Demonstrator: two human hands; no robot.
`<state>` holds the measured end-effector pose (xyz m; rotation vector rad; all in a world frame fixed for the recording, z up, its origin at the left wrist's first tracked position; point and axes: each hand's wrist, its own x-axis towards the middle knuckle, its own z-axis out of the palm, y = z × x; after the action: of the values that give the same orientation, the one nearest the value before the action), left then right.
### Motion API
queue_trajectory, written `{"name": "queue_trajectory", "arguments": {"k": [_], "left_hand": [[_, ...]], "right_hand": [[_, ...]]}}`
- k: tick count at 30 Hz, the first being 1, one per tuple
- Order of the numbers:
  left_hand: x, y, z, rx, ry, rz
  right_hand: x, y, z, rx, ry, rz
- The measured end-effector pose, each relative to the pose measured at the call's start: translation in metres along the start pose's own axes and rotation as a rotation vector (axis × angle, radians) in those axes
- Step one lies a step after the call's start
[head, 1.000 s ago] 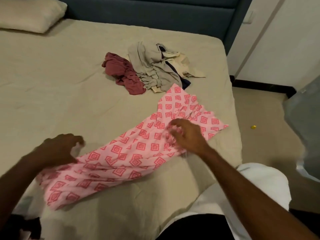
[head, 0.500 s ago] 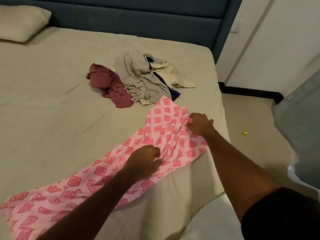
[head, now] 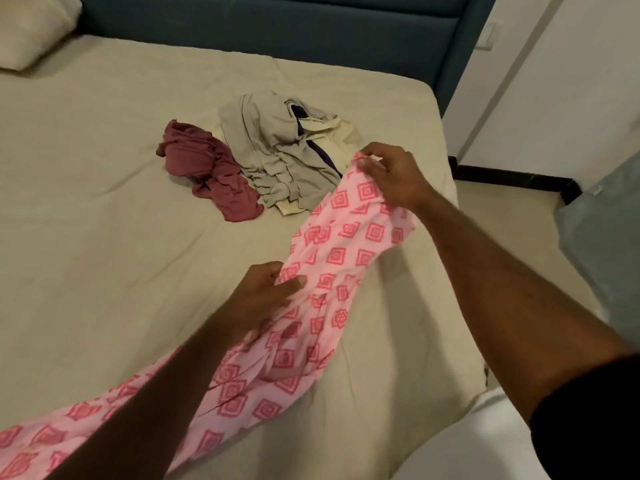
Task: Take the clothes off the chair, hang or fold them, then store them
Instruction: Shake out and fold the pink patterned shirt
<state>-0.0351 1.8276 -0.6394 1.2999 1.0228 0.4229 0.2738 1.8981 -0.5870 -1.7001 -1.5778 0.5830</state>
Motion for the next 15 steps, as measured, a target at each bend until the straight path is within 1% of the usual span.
{"name": "queue_trajectory", "arguments": {"k": [2, 4, 6, 8, 9, 10, 12, 13, 14, 15], "left_hand": [[-0.003, -0.002, -0.013, 0.111, 0.031, -0.099], [-0.005, -0.011, -0.022, 0.24, -0.016, -0.198], [-0.011, -0.014, -0.023, 0.329, -0.048, -0.202], [-0.015, -0.016, -0.02, 0.336, -0.037, -0.152], [-0.017, -0.015, -0.018, 0.338, -0.022, -0.129], [-0.019, -0.017, -0.015, 0.361, -0.011, -0.103], [-0.024, -0.023, -0.01, 0.461, 0.017, -0.039], [-0.027, -0.025, -0.006, 0.511, 0.033, -0.008], [-0.028, -0.031, -0.005, 0.556, 0.051, 0.013], [-0.03, -0.034, -0.001, 0.598, 0.073, 0.029]], "right_hand": [[0.025, 0.008, 0.022, -0.177, -0.026, 0.073], [0.043, 0.017, 0.042, -0.275, -0.004, 0.145], [0.046, 0.028, 0.054, -0.335, -0.013, 0.203], [0.028, 0.037, 0.056, -0.371, -0.012, 0.23], [0.013, 0.042, 0.053, -0.38, 0.049, 0.224], [-0.005, 0.048, 0.048, -0.363, 0.151, 0.195], [-0.044, 0.067, 0.036, -0.295, 0.348, 0.093], [-0.064, 0.077, 0.03, -0.284, 0.375, 0.029], [-0.079, 0.088, 0.027, -0.271, 0.344, -0.034], [-0.092, 0.097, 0.024, -0.259, 0.276, -0.09]]}}
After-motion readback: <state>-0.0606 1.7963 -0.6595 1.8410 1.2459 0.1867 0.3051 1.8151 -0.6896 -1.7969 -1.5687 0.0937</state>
